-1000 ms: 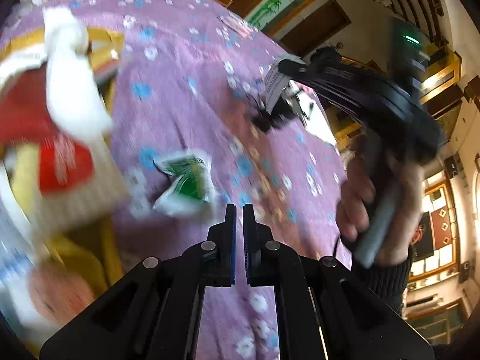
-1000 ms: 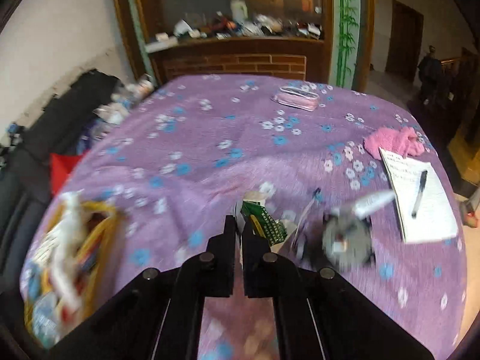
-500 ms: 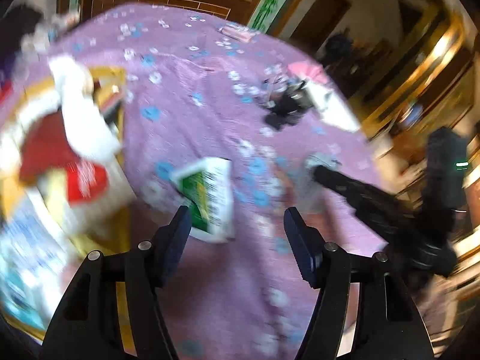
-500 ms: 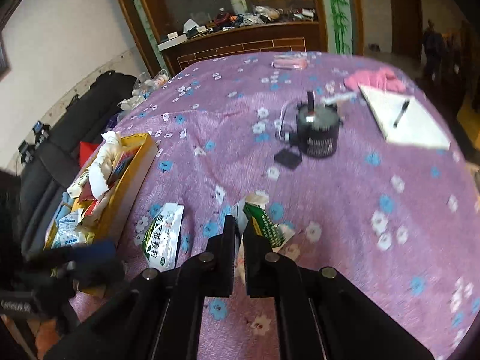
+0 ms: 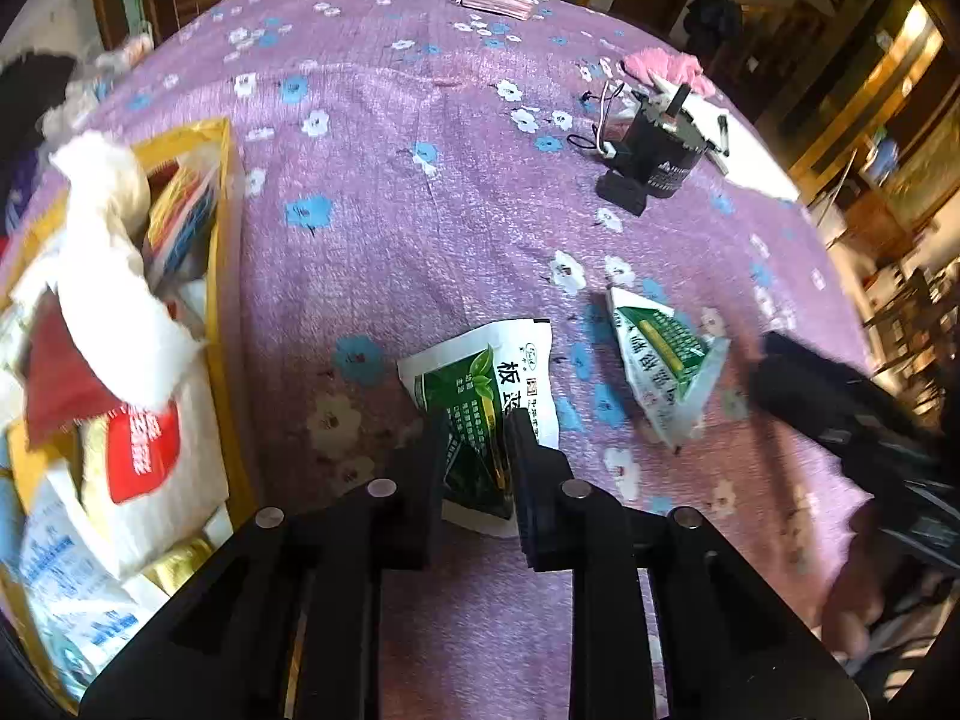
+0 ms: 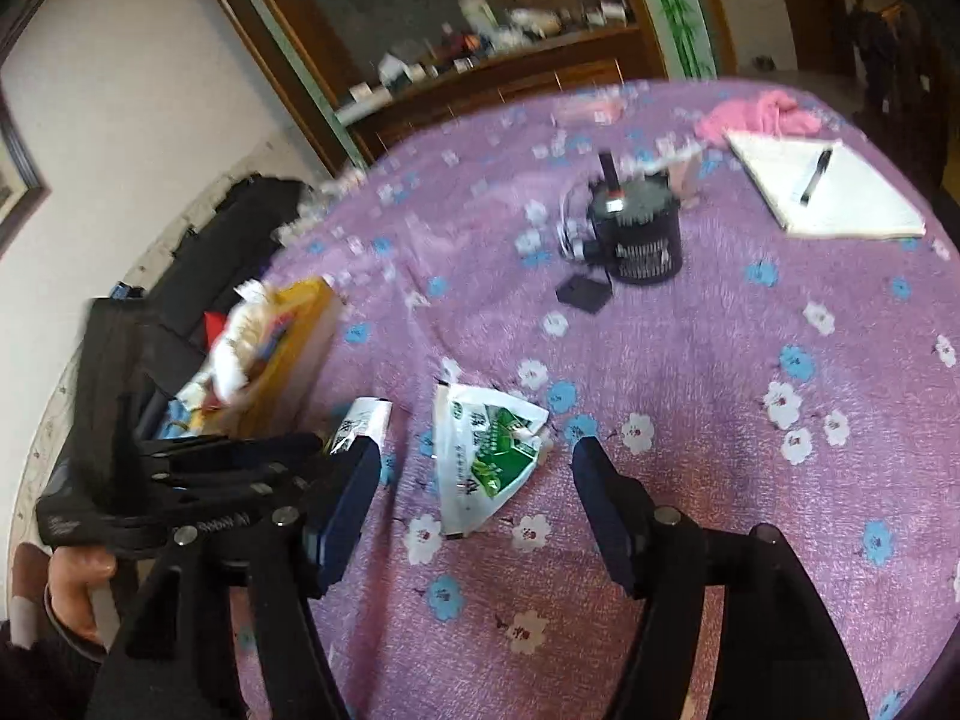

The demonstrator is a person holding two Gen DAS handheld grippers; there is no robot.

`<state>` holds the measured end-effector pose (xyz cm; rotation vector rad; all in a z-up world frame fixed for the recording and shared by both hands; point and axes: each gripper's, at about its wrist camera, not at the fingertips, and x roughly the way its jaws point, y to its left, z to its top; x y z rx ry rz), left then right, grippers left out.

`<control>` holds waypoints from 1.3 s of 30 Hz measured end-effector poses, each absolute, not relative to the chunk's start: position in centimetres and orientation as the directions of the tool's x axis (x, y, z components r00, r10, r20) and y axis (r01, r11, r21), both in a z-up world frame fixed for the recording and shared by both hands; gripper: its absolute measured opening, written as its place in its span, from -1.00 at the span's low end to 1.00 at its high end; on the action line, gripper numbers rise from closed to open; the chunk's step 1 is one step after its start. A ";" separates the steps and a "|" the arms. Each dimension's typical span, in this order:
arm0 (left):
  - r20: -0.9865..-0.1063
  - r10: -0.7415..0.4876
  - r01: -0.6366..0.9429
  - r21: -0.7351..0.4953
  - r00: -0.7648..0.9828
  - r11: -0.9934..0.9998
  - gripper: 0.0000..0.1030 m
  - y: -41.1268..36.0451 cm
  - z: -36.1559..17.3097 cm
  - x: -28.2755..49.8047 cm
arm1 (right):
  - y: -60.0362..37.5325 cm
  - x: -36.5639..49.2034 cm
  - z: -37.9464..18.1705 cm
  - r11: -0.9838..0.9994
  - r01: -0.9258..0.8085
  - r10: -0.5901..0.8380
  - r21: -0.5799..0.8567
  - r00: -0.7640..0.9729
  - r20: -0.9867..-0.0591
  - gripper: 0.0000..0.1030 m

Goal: Organize soft objects

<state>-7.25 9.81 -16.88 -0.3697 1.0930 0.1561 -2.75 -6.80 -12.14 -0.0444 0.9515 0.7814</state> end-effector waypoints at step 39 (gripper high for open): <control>-0.769 -0.190 -0.203 -0.384 0.611 0.901 -0.97 9.8 -13.0 -12.5 | -6.4 -6.3 -11.1 0.771 -0.546 0.589 0.328 0.415 -0.693 -0.62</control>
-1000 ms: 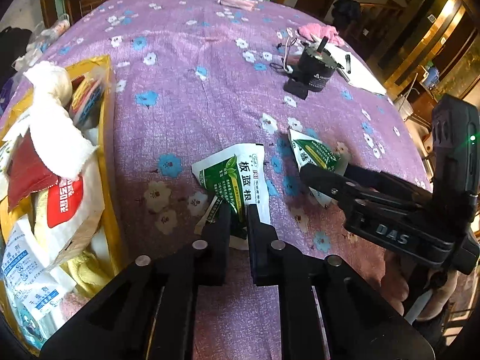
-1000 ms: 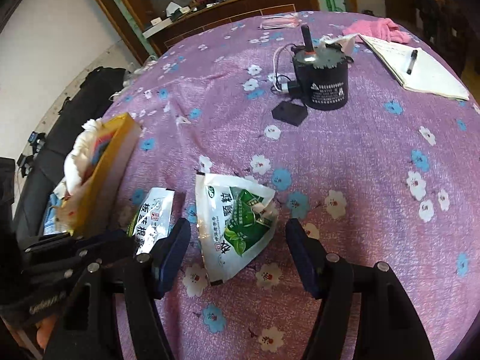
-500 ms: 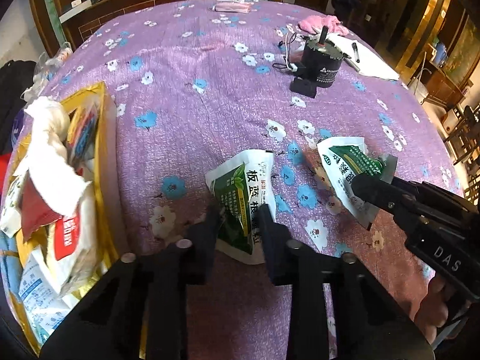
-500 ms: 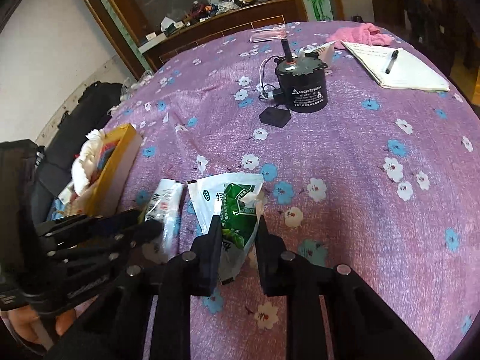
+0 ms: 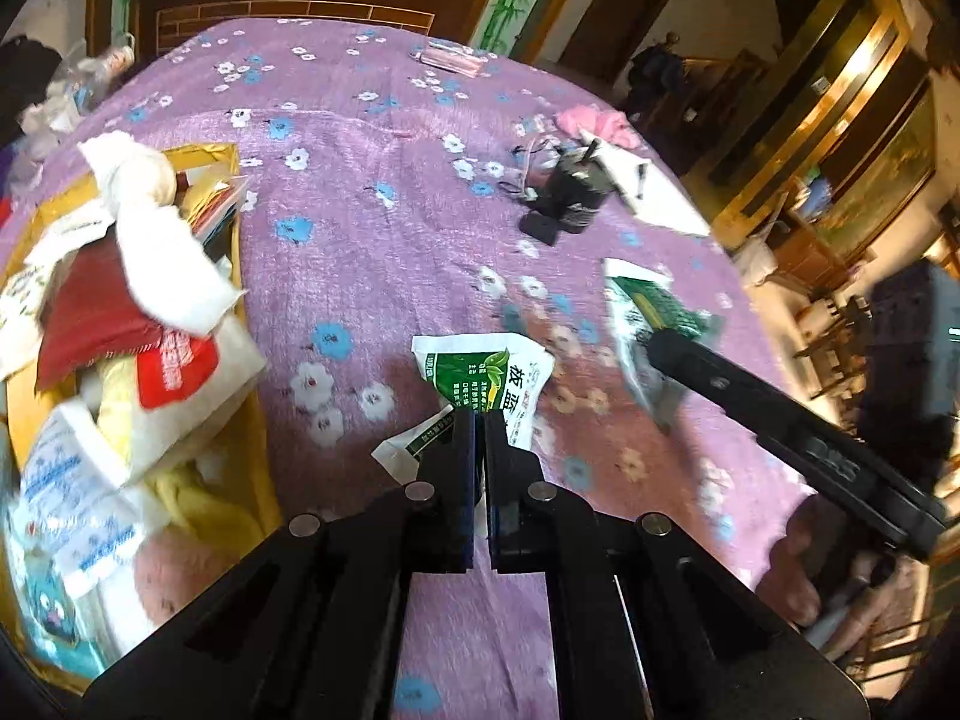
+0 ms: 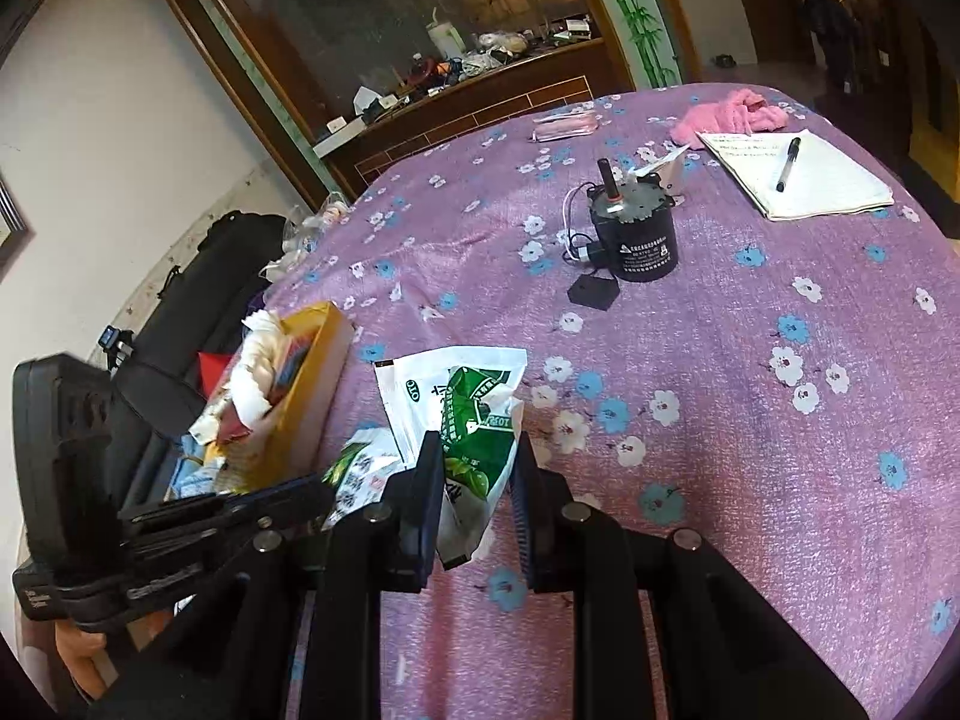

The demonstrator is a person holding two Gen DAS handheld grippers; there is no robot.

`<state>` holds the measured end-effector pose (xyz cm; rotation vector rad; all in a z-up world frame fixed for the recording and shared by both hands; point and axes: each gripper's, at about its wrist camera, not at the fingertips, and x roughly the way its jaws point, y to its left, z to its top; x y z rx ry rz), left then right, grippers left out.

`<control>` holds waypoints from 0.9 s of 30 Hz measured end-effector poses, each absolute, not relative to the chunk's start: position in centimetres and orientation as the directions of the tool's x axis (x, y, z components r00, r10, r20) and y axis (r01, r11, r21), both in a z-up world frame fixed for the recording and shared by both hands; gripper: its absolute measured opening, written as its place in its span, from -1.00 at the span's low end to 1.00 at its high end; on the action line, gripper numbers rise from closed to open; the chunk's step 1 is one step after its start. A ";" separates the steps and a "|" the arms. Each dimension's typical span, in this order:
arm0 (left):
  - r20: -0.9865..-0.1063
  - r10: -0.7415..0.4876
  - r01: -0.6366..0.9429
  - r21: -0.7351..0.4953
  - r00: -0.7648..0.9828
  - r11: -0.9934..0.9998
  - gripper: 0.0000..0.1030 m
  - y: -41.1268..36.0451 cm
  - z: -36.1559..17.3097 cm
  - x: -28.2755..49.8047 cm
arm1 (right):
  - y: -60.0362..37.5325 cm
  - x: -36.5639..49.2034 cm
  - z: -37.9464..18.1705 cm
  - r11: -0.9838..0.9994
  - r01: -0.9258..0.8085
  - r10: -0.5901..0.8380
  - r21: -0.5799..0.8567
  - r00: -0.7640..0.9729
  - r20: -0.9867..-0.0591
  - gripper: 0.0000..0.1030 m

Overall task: Organize soft objects
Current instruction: 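Carry both green sachets over the tray and open both grippers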

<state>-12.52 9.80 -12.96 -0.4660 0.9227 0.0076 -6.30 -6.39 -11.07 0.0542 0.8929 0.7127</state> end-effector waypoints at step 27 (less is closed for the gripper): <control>-0.724 0.104 -0.519 -0.380 0.682 0.765 -0.97 23.3 -8.4 -25.9 | 10.0 -12.7 -10.5 0.526 -0.786 0.688 0.325 0.168 -0.706 -0.61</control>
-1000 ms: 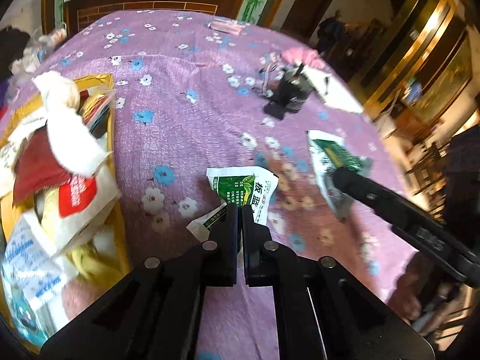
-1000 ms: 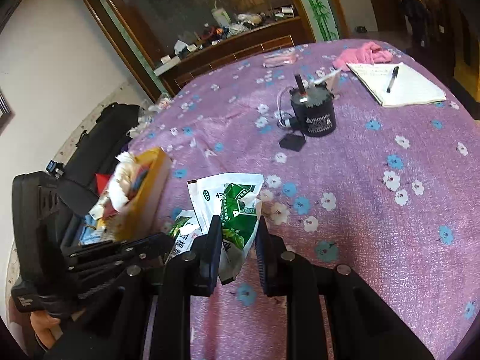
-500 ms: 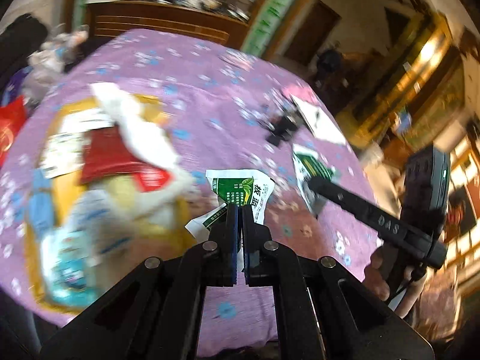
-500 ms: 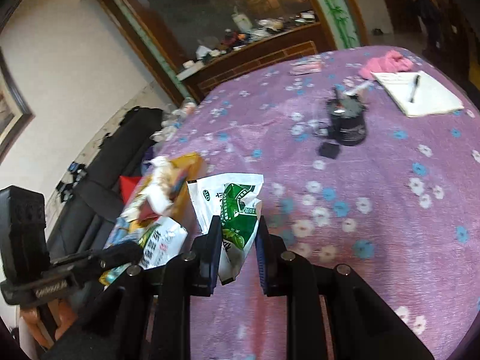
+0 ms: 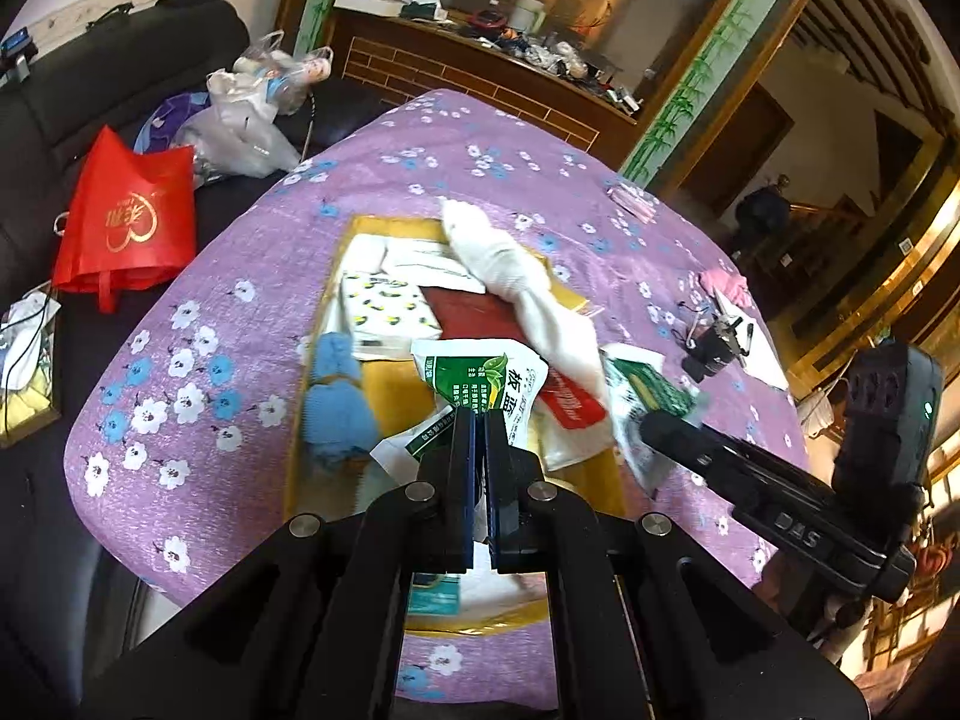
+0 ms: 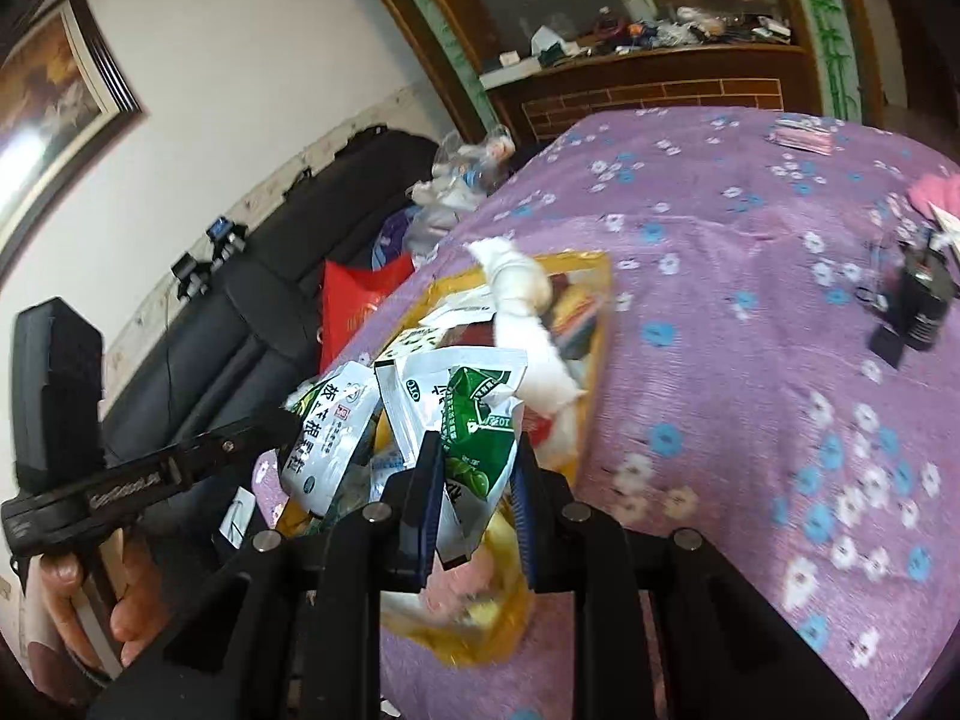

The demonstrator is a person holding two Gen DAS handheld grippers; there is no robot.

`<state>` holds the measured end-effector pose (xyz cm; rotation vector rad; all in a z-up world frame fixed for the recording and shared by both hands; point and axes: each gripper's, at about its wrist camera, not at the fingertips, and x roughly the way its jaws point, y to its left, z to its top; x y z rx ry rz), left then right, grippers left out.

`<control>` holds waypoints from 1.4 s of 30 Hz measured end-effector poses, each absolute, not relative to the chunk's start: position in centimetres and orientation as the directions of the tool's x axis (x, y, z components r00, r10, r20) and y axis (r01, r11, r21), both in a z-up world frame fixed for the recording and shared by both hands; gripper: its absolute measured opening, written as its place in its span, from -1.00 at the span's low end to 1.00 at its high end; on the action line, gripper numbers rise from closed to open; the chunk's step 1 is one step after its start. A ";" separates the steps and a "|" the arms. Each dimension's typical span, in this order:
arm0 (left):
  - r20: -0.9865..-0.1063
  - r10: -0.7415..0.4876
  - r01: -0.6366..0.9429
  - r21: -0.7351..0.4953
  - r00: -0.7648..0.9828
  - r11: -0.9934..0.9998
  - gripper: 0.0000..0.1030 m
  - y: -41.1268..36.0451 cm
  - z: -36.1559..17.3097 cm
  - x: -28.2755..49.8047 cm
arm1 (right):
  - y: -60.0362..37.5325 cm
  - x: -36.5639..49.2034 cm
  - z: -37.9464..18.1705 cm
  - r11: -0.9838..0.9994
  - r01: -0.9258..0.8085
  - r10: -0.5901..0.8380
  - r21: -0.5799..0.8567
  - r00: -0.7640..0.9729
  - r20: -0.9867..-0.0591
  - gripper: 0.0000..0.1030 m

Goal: Organize soft objects

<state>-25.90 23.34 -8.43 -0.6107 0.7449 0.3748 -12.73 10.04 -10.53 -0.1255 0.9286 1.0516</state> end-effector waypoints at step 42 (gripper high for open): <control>-0.730 0.473 -0.676 0.020 0.494 0.737 0.17 15.0 -8.6 -28.0 | 5.3 -18.0 -10.5 0.599 -0.730 0.711 0.329 0.296 -0.637 0.25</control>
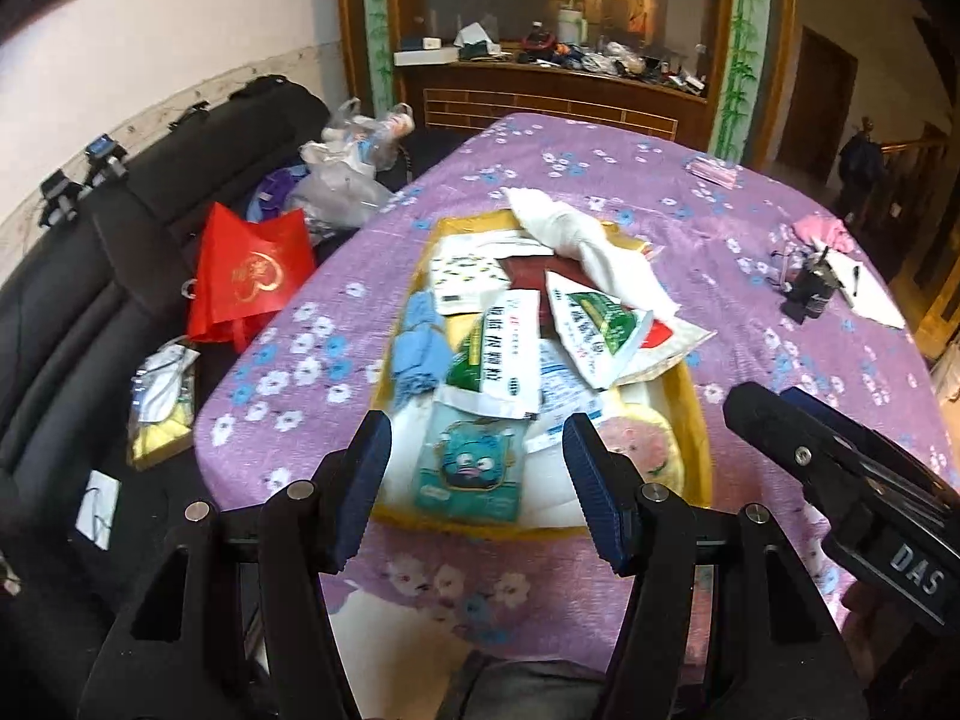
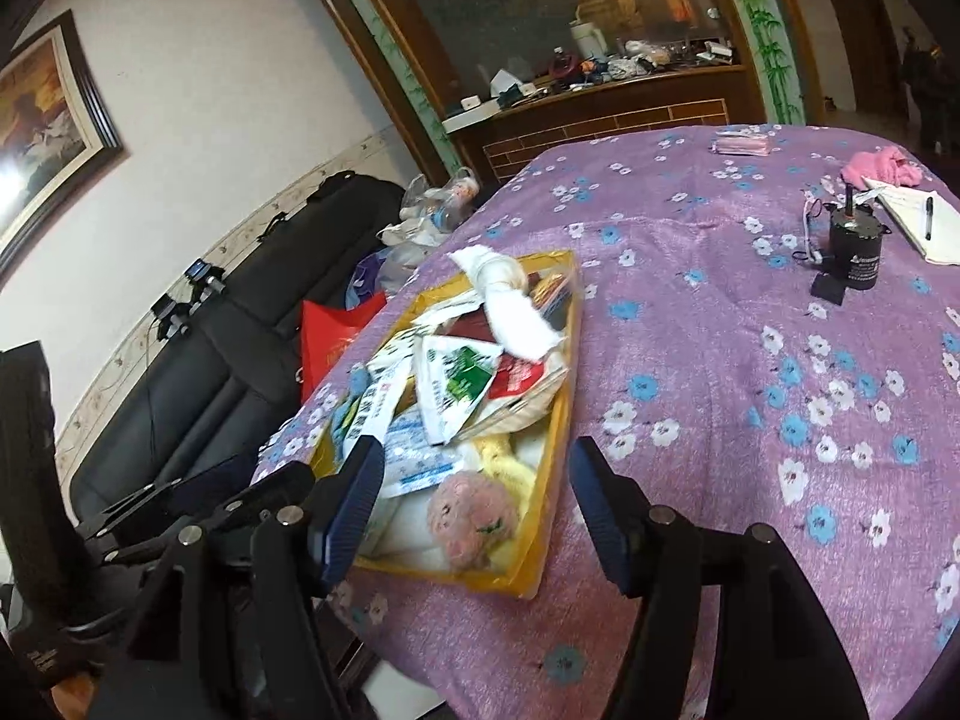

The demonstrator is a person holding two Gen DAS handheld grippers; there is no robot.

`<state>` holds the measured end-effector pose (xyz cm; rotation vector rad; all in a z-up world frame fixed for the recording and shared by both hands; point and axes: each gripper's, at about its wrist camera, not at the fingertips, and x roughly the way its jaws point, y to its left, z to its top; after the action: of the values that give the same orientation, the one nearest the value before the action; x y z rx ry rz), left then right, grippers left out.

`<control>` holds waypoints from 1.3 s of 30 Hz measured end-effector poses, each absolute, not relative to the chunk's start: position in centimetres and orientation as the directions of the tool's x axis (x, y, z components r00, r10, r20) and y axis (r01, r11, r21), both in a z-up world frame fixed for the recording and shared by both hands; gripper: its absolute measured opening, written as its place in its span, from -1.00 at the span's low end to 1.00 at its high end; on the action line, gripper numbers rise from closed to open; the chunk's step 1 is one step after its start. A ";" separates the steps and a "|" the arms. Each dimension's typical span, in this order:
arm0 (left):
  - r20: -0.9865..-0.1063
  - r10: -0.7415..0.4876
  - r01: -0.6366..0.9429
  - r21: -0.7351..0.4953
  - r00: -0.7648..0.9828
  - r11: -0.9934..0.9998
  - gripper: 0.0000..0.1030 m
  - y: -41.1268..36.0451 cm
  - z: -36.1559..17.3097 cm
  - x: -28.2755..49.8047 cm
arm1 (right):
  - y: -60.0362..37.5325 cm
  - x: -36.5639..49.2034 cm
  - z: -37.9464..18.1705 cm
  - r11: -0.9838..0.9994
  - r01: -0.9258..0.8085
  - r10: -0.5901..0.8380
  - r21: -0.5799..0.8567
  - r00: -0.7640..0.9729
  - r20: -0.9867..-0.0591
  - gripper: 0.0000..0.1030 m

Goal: Organize soft objects

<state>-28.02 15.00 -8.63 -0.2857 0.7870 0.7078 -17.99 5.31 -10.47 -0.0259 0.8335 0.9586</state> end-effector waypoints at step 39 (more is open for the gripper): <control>-0.754 0.471 -0.684 0.040 0.458 0.728 0.17 15.3 -9.4 -29.4 | 6.6 -19.7 -10.7 0.588 -0.748 0.685 0.307 0.258 -0.682 0.37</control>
<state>-29.40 15.25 -9.38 -0.2871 0.8280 0.7239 -19.68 6.60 -10.71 -0.0835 0.8777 0.9724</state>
